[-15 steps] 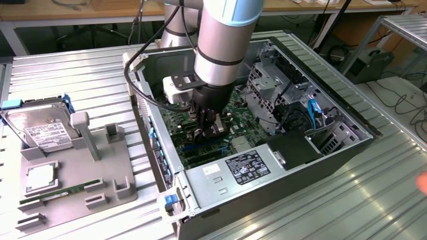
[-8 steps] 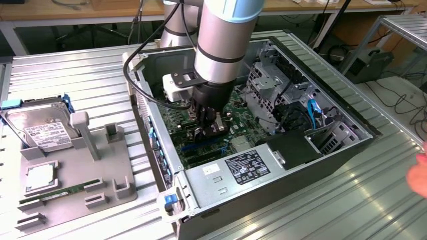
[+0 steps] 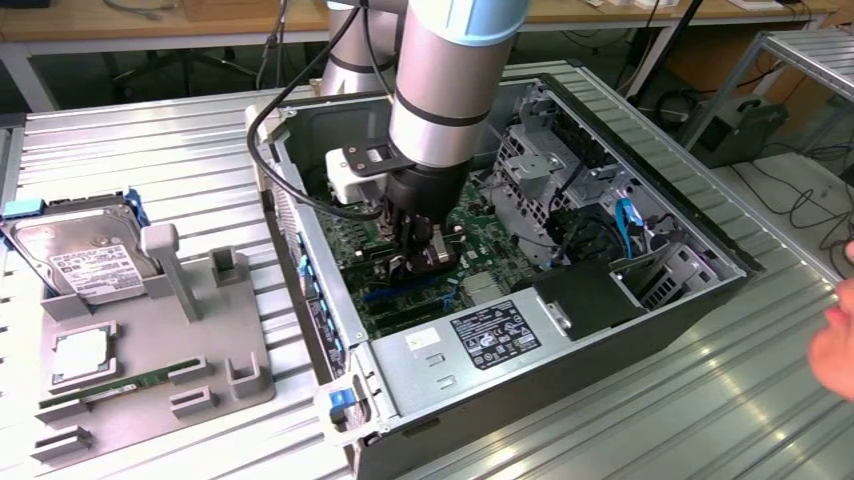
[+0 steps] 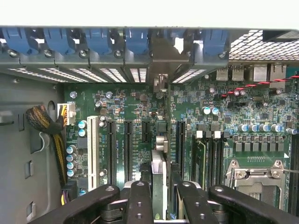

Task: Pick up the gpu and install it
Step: 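Insert the gpu into the slot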

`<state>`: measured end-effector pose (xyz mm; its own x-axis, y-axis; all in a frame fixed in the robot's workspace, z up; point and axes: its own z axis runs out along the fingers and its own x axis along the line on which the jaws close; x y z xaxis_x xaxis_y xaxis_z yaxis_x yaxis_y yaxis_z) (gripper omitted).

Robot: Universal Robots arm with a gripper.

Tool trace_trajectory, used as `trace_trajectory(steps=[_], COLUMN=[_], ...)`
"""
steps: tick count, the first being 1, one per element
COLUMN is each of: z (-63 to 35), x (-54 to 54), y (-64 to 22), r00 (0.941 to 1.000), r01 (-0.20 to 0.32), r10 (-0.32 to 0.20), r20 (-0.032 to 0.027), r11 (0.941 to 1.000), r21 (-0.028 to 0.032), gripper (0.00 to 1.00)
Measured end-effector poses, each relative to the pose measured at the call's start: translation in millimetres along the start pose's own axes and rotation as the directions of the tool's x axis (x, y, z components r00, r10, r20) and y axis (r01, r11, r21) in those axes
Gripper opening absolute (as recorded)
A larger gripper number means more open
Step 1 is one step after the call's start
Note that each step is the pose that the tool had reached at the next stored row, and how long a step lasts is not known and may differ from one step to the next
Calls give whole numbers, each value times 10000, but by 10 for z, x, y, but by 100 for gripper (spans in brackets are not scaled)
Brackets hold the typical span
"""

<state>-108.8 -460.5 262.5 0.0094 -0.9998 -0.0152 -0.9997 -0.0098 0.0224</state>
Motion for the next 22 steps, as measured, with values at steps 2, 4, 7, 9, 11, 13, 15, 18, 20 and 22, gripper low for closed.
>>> trace_trajectory(steps=[2,4,7,9,11,13,15,18,20,22], z=[4,11,23,28,28,29,30,50,61,72], x=[-2,-4,-5,-8,-11,-14,-14,-14,-13,-14], y=[0,0,-1,-1,-1,-1,-1,-1,-1,-2], r00=[10000,10000,10000,10000,10000,9999,9998,9998,9998,9998], r01=[26,39,41,46,89,155,184,186,186,185], r10=[-26,-39,-41,-46,-89,-155,-184,-186,-186,-185], r20=[0,0,2,1,-1,-1,-4,-2,-7,0], r11=[10000,10000,10000,10000,10000,9999,9998,9998,9998,9998], r21=[0,1,1,1,0,-1,-3,-2,-5,-1], gripper=[26,26,26,26,26,26,26,26,26,26])
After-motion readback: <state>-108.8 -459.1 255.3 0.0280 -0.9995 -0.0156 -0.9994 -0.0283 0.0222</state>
